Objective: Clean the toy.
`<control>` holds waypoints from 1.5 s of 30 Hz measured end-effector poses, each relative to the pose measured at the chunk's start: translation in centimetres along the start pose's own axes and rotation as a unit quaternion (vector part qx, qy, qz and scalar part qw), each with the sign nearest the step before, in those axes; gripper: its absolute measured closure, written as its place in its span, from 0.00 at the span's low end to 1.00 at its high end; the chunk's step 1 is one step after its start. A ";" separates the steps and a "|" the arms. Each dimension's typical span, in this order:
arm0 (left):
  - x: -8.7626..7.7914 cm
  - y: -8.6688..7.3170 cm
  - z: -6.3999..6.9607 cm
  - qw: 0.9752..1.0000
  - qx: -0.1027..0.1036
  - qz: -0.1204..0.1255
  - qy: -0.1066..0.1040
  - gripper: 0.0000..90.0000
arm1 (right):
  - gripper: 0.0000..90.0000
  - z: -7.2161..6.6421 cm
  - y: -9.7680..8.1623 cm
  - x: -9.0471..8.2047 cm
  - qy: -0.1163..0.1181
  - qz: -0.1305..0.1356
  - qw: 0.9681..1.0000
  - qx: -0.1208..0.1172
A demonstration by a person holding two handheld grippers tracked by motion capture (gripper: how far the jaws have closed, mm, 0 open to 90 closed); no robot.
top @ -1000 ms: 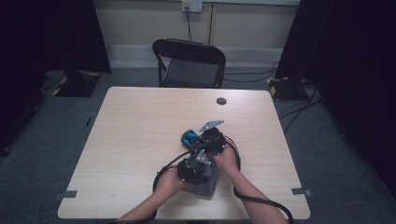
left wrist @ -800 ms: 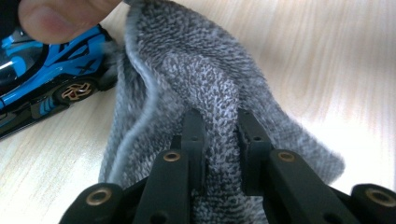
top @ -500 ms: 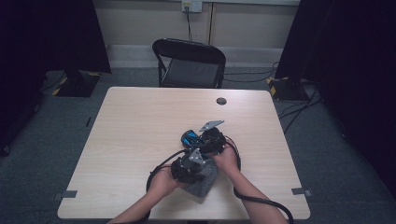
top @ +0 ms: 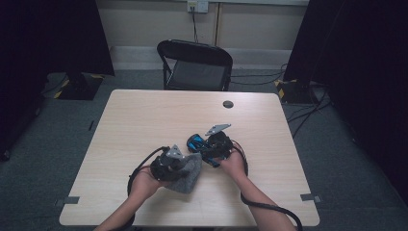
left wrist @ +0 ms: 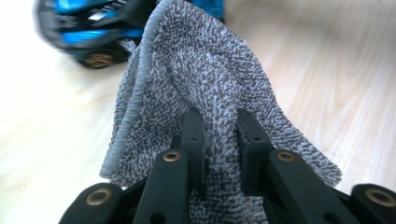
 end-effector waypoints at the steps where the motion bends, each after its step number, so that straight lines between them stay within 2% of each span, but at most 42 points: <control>1: -0.4 0.1 -0.4 1.000 -0.003 0.003 0.004 0.85 | 0.49 0.0 0.0 0.0 0.000 0.000 1.000 0.001; 6: -2.0 0.2 -2.5 0.999 -0.018 0.015 0.027 0.85 | 0.49 0.0 0.0 0.0 0.000 0.000 1.000 0.000; 11: -2.5 -0.1 -4.9 0.998 -0.033 0.018 0.055 0.85 | 0.49 0.0 0.0 0.0 0.000 -0.001 1.000 -0.002; 13: -2.3 -0.3 -6.0 0.997 -0.037 0.015 0.068 0.85 | 0.49 0.0 0.0 0.0 0.000 -0.001 1.000 -0.002; 18: -1.6 -0.8 -8.2 0.994 -0.074 0.017 0.078 0.85 | 0.49 0.0 -0.1 -0.1 0.001 -0.002 1.000 -0.002; 19: -1.4 -0.8 -8.8 0.993 -0.078 0.019 0.087 0.85 | 0.49 0.0 -0.1 -0.1 0.002 -0.002 1.000 -0.002; 24: -0.2 -0.7 -10.4 0.989 -0.101 0.014 0.103 0.85 | 0.49 0.0 -0.1 -0.1 0.002 -0.001 1.000 -0.003; 28: 0.8 -0.2 -10.8 0.988 -0.102 0.002 0.115 0.85 | 0.49 0.0 -0.1 -0.1 0.002 -0.001 1.000 -0.004; 29: 1.2 0.0 -10.7 0.988 -0.106 0.003 0.110 0.85 | 0.49 0.0 -0.1 -0.1 0.002 0.000 1.000 -0.004; 33: 2.7 0.4 -10.0 0.989 -0.090 -0.011 0.113 0.84 | 0.49 0.0 -0.2 -0.2 0.001 0.001 1.000 -0.004; 37: 4.0 0.6 -9.0 0.991 -0.081 -0.021 0.101 0.84 | 0.49 0.0 -0.2 -0.2 0.001 0.001 1.000 -0.004; 42: 4.4 0.6 -8.5 0.991 -0.084 -0.025 0.097 0.84 | 0.49 0.0 -0.2 -0.2 0.000 0.001 1.000 -0.005; 45: 4.3 0.5 -8.2 0.992 -0.077 -0.031 0.096 0.84 | 0.49 0.0 -0.2 -0.2 0.000 0.004 1.000 -0.005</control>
Point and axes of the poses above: each handheld gripper's, and its own axes: x roughly forward along the jaws, y roughly out of its top, z roughly to its right, the point moved 9 cm from there along x, roughly forward along the jaws, and after that the axes turned 4 degrees about z, right-handed, at the moved point
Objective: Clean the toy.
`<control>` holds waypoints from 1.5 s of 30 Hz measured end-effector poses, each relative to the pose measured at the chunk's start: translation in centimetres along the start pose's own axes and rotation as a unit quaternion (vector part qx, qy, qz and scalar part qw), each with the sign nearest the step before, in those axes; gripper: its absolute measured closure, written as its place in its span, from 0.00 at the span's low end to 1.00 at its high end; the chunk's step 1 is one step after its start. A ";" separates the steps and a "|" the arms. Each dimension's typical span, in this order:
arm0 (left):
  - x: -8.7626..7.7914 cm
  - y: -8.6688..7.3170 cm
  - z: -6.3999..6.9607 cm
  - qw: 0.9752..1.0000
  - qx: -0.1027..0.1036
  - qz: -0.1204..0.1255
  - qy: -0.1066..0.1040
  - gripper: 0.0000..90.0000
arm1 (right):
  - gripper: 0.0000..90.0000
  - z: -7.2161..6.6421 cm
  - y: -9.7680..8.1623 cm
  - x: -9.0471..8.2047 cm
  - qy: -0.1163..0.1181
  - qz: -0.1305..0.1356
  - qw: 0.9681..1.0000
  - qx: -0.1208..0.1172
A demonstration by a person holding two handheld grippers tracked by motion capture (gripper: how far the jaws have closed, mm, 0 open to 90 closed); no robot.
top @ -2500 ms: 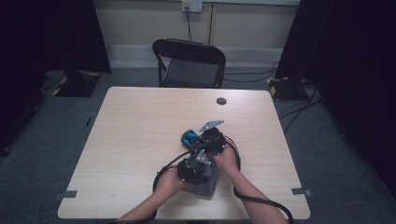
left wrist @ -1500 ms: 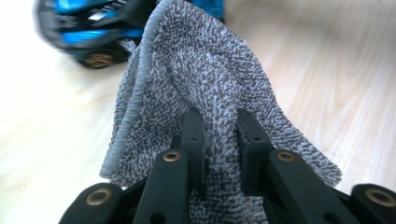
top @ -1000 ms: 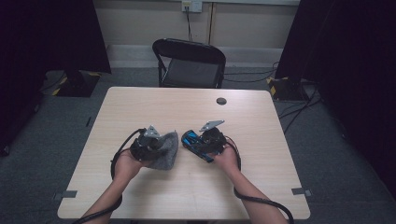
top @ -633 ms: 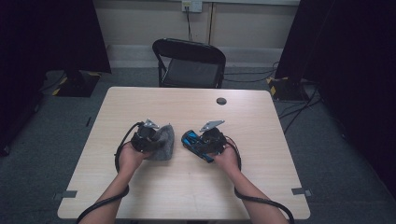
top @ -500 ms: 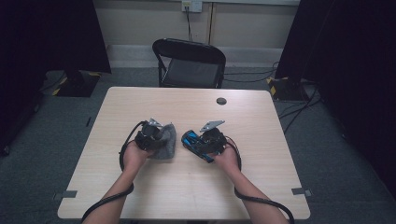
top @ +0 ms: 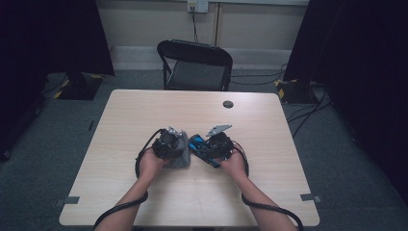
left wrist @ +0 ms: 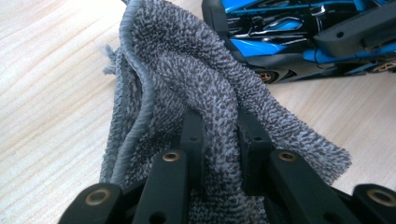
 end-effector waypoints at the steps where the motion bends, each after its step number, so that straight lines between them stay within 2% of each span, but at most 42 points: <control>1: 0.0 0.0 0.1 1.000 -0.001 0.001 0.000 0.84 | 0.49 0.0 0.0 0.0 0.000 0.001 1.000 0.000; 9: -0.1 -0.3 1.1 1.000 0.006 -0.005 -0.011 0.84 | 0.49 0.0 0.0 0.0 0.000 0.002 1.000 0.002; 19: -0.2 -0.4 2.0 1.000 0.017 -0.007 -0.014 0.84 | 0.49 0.0 0.1 0.1 0.003 -0.001 1.000 0.003; 29: -0.4 -0.6 3.5 0.999 0.032 -0.009 -0.029 0.84 | 0.49 0.0 0.1 0.1 0.003 -0.001 1.000 0.002; 45: -0.2 -0.5 5.5 0.998 0.041 -0.010 -0.053 0.84 | 0.49 0.0 0.1 0.2 0.001 -0.002 1.000 0.002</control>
Point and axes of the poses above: each handheld gripper's, and its own axes: x roughly forward along the jaws, y roughly out of its top, z roughly to its right, the point moved 9 cm from there along x, roughly forward along the jaws, and after that the axes turned 4 degrees about z, right-handed, at the moved point
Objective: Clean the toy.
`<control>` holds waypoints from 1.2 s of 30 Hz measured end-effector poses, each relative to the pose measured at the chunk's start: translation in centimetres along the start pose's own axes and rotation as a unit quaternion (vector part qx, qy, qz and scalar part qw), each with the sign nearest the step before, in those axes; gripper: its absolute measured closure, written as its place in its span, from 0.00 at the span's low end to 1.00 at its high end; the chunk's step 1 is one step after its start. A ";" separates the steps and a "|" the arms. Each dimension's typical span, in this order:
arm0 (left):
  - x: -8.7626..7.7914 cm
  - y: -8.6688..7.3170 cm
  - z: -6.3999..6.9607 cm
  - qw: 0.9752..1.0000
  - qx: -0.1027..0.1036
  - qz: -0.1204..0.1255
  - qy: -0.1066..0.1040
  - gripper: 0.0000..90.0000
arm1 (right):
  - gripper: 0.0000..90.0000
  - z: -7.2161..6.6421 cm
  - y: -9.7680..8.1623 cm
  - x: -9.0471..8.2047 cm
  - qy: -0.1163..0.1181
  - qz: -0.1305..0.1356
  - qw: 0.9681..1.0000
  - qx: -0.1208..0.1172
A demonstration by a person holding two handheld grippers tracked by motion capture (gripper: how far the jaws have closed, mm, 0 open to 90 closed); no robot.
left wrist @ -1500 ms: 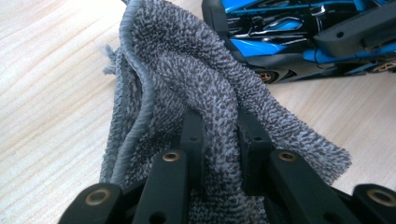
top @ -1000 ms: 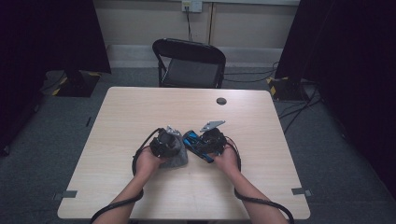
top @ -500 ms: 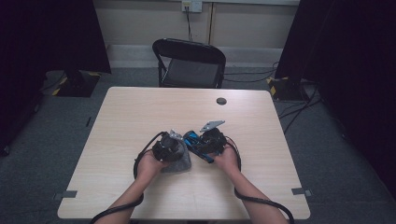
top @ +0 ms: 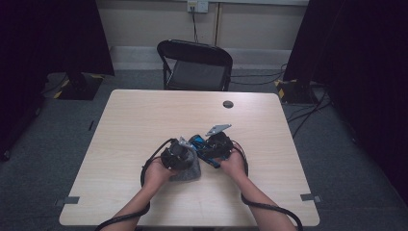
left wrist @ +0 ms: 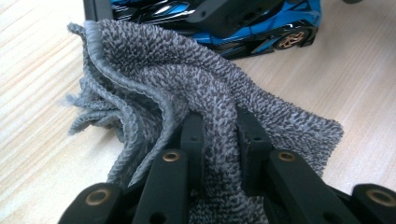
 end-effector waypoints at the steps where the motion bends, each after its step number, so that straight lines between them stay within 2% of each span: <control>1: 0.0 0.0 0.2 1.000 0.000 0.001 -0.002 0.84 | 0.49 0.0 0.0 0.0 0.000 0.000 1.000 0.000; 12: 0.4 0.3 1.8 1.000 0.018 -0.002 -0.018 0.84 | 0.49 0.0 0.0 0.0 -0.001 0.003 1.000 0.001; 18: 0.6 0.5 2.5 0.999 0.018 0.000 -0.029 0.84 | 0.49 0.0 -0.1 0.0 -0.003 0.005 1.000 0.004; 31: 0.9 0.8 4.1 0.999 0.032 0.001 -0.043 0.84 | 0.49 0.0 -0.1 -0.1 -0.002 0.005 1.000 0.005; 35: 1.0 0.9 4.7 0.998 0.047 -0.002 -0.050 0.84 | 0.49 0.0 -0.1 -0.1 -0.002 0.006 1.000 0.006; 36: 1.1 0.9 4.9 0.998 0.043 0.001 -0.052 0.84 | 0.49 0.0 -0.1 -0.1 -0.002 0.006 1.000 0.006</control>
Point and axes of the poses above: each handheld gripper's, and its own axes: x roughly forward along the jaws, y roughly out of its top, z roughly to its right, the point moved 9 cm from there along x, roughly forward along the jaws, and after that the axes turned 4 degrees about z, right-handed, at the moved point
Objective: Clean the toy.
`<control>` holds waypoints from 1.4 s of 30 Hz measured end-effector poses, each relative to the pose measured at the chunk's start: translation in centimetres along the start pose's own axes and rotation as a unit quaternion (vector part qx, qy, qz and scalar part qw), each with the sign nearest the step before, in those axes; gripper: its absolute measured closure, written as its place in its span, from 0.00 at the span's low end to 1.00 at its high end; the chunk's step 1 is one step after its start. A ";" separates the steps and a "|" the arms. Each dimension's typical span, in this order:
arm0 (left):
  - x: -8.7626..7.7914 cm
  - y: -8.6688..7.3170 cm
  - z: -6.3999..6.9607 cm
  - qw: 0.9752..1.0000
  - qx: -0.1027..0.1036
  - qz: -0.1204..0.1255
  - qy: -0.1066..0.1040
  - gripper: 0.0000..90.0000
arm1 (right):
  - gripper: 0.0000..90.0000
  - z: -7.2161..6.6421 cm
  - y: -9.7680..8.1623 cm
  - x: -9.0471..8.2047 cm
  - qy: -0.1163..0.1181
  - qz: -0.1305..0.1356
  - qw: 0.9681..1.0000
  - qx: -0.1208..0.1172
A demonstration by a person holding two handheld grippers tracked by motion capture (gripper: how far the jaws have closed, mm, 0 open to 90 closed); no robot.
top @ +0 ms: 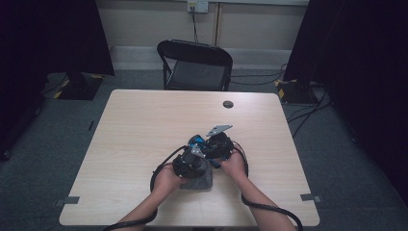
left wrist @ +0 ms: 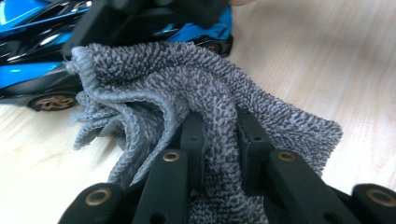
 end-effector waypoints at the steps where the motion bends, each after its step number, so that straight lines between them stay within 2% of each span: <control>1: 0.0 0.0 0.1 1.000 0.006 -0.003 -0.001 0.84 | 0.49 0.0 0.0 0.0 0.000 0.000 1.000 0.000; 3: 0.1 0.1 0.3 1.000 0.004 0.000 -0.005 0.84 | 0.49 0.0 0.0 0.0 0.000 0.000 1.000 0.000; 9: 0.3 0.3 1.1 1.000 0.019 -0.006 -0.014 0.84 | 0.49 0.0 0.0 0.0 0.002 0.000 1.000 0.000; 14: 0.5 0.5 1.5 0.999 0.026 -0.009 -0.018 0.84 | 0.49 0.0 0.0 0.0 0.001 -0.001 1.000 0.000; 19: 0.7 0.6 1.8 0.999 0.025 -0.006 -0.020 0.84 | 0.49 0.0 0.0 0.0 0.001 -0.001 1.000 0.000; 29: 1.0 0.9 2.9 0.999 0.040 -0.008 -0.030 0.84 | 0.49 0.0 0.0 0.0 0.001 -0.002 1.000 0.001; 33: 1.0 1.0 3.6 0.998 0.049 -0.011 -0.041 0.85 | 0.49 0.0 0.0 0.0 0.001 -0.004 1.000 0.001; 35: 1.1 1.1 4.0 0.998 0.045 -0.006 -0.046 0.85 | 0.49 0.0 0.0 0.0 0.001 -0.003 1.000 0.001; 36: 1.0 1.1 4.1 0.997 0.053 -0.009 -0.049 0.85 | 0.49 0.0 0.0 0.0 0.001 -0.002 1.000 0.001; 40: 1.1 1.1 4.9 0.996 0.058 -0.004 -0.064 0.85 | 0.49 0.0 0.0 0.0 0.001 -0.001 1.000 0.002; 42: 0.9 1.1 5.2 0.995 0.068 -0.006 -0.069 0.84 | 0.49 0.0 0.0 0.0 0.001 -0.001 1.000 0.002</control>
Point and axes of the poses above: each handheld gripper's, and its own axes: x roughly forward along the jaws, y roughly out of its top, z roughly to its right, the point moved 9 cm from there along x, roughly forward along the jaws, and after that the axes turned 4 degrees about z, right-handed, at the moved point
